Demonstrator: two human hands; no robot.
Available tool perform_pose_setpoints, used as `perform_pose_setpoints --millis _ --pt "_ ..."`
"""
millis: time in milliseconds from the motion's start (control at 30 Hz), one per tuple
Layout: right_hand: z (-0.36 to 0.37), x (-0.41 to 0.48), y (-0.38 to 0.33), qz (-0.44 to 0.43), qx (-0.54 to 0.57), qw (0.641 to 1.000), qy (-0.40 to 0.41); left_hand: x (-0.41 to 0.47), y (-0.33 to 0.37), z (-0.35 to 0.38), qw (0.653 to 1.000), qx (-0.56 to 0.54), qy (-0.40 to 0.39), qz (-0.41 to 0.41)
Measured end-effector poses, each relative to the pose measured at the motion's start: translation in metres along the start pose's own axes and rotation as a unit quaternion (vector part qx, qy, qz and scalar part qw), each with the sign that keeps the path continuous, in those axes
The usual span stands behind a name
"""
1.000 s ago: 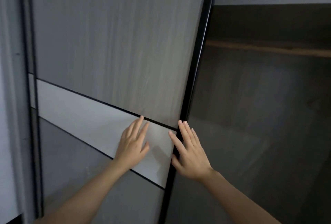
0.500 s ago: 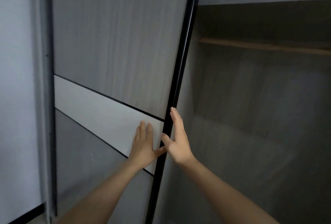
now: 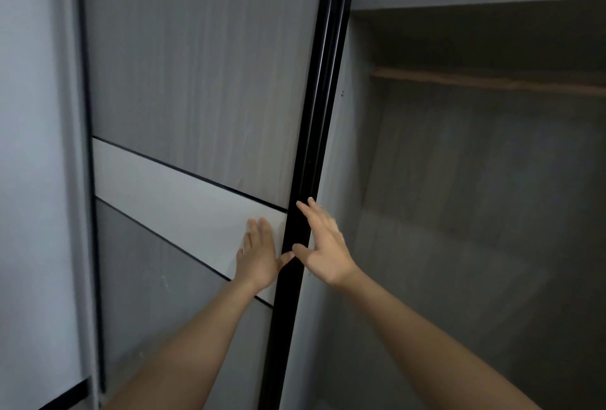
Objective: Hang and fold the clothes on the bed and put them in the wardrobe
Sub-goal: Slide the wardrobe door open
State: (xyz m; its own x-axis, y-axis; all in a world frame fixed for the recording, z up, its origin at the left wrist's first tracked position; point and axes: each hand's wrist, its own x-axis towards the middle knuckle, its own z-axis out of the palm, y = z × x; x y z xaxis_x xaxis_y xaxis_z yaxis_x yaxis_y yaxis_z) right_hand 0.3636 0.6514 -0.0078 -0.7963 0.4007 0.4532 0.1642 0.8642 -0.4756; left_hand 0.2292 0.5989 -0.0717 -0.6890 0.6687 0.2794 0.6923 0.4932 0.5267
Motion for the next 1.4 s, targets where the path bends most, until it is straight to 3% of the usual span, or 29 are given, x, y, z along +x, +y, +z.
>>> perform_pose_setpoints --millis 167,267,333,633,933,1067,1200,1400 --pt "-0.017 -0.022 0.017 0.007 -0.094 0.995 0.04 -0.012 0.004 -0.005 0.999 -0.013 0.052 0.002" --pt "-0.034 -0.039 0.031 0.041 -0.136 0.988 0.054 -0.035 0.022 -0.002 0.98 0.01 0.161 0.119" --pt "-0.048 -0.052 0.041 0.067 -0.159 0.983 0.068 -0.045 0.043 0.003 0.965 0.019 0.178 0.19" --pt "-0.13 -0.139 0.068 0.201 -0.274 0.929 0.149 -0.072 0.135 0.031 0.941 0.008 0.113 0.32" --pt "-0.238 -0.257 0.081 0.362 -0.362 0.814 0.272 -0.114 0.251 0.096 0.908 -0.118 0.051 0.399" --pt "-0.28 -0.296 0.086 0.386 -0.364 0.778 0.337 -0.135 0.302 0.116 0.897 -0.157 0.023 0.413" --pt "-0.309 -0.31 0.094 0.393 -0.345 0.774 0.356 -0.141 0.341 0.128 0.893 -0.15 0.015 0.423" --pt "-0.337 -0.294 0.105 0.367 -0.292 0.812 0.348 -0.131 0.382 0.139 0.898 -0.187 0.019 0.398"
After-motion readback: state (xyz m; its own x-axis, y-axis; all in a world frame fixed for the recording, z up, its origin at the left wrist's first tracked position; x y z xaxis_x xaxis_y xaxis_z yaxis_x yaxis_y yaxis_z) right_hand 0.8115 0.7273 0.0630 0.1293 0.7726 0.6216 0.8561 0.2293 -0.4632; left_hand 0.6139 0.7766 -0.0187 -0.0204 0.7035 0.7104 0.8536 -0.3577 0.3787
